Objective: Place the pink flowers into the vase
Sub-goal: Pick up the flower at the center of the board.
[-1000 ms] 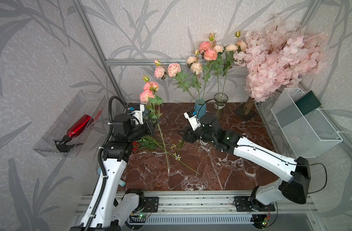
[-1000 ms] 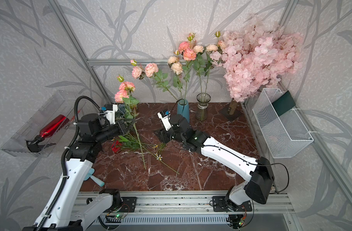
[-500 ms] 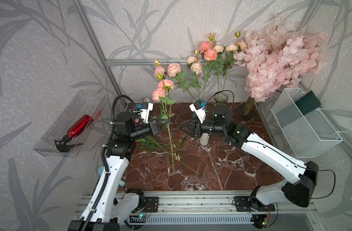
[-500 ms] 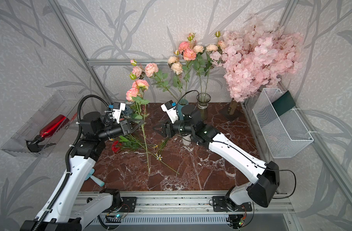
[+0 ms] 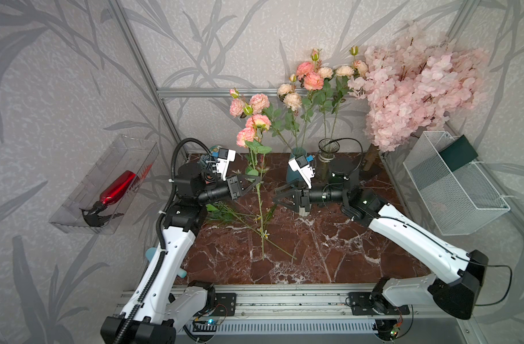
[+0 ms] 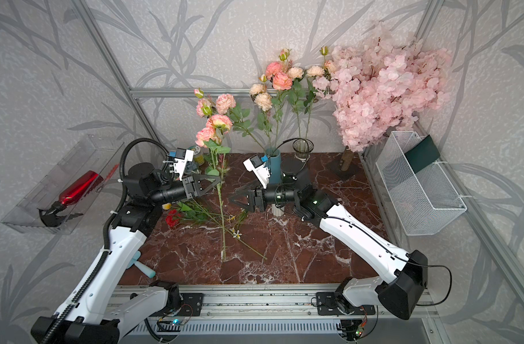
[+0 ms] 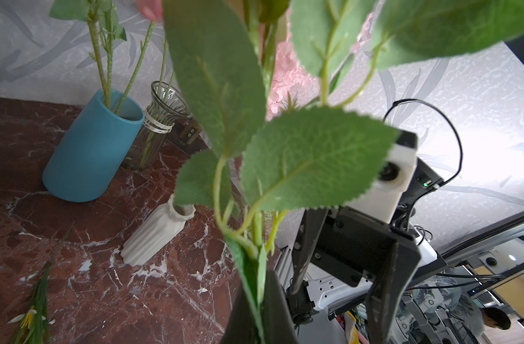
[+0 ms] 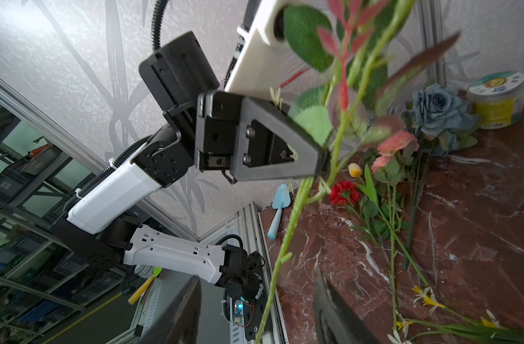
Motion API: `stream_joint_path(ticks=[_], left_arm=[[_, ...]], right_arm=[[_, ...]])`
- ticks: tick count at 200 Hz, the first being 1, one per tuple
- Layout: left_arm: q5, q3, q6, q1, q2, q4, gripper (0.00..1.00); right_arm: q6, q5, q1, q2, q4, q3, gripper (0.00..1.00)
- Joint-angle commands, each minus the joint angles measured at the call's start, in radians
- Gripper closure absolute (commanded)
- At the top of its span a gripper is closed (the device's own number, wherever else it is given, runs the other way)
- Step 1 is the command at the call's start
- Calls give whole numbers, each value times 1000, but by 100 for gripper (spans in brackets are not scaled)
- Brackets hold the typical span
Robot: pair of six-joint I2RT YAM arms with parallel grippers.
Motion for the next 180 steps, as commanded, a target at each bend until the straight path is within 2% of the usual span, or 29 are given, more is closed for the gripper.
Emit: stream_joint_path(ticks=[1,29,64,86,130,180], left_arm=[[7,41,-69,-11,-17,106,100],[5,34,-129,-33,-28,175,100],[-1,56,-85,-44,-38,100,100],[2,49,-115,-49,-47,123,100],[0,34,-135,-66,-46,156,100],[1,30,-120,-76,-50,138,100]], right_arm=[[27,-16,9,-32,67,-45,44],[68,-41,11,1,146,-78,54],[88,-64,19,14,219,-85,56],[84,-74,21,33,220,-67,58],[117,-102,26,62,288,-54,71],[138,-115,29,73,357,-48,74]])
